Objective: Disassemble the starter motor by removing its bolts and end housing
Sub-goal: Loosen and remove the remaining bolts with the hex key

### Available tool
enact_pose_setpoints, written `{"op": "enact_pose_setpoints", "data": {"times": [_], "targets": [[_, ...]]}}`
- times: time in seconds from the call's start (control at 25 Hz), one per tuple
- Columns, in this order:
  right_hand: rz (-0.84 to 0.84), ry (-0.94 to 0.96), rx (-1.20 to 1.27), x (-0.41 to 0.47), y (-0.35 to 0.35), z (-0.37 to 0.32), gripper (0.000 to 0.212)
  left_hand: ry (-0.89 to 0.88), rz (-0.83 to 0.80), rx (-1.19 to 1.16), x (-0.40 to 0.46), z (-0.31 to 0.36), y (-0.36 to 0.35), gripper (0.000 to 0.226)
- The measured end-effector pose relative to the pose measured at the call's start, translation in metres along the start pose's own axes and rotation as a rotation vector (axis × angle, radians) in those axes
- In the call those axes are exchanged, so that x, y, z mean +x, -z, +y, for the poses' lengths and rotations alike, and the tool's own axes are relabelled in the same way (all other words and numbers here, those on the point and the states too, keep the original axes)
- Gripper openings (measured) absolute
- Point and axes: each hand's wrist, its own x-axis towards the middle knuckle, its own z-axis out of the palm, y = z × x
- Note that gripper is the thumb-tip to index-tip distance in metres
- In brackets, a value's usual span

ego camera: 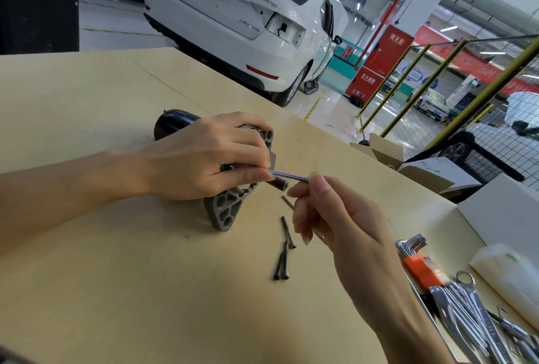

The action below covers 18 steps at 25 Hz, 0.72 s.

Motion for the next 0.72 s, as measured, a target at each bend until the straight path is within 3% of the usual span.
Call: {"op": "enact_pose_setpoints", "data": {"times": [0.2, 0.4, 0.48, 0.6, 0.72], "targets": [[-0.062, 0.11, -0.096, 0.0, 0.005, 0.0, 0.025, 0.007, -0.004, -0.019, -0.001, -0.001, 0.002, 0.03], [0.117, 0.586, -0.79, 0.008, 0.021, 0.01, 0.021, -0.002, -0.029, -0.023, -0.001, 0.0, 0.003, 0.032], [0.218, 0.665, -0.93, 0.01, 0.02, 0.014, 0.022, 0.0, -0.027, -0.039, -0.001, 0.0, 0.003, 0.034], [0.27, 0.463, -0.792, 0.005, 0.009, 0.012, 0.023, 0.015, 0.001, -0.046, 0.0, 0.002, 0.002, 0.036], [0.142, 0.091, -0.451, 0.003, 0.002, 0.006, 0.035, 0.019, 0.004, -0.044, 0.0, 0.003, 0.002, 0.033]]}}
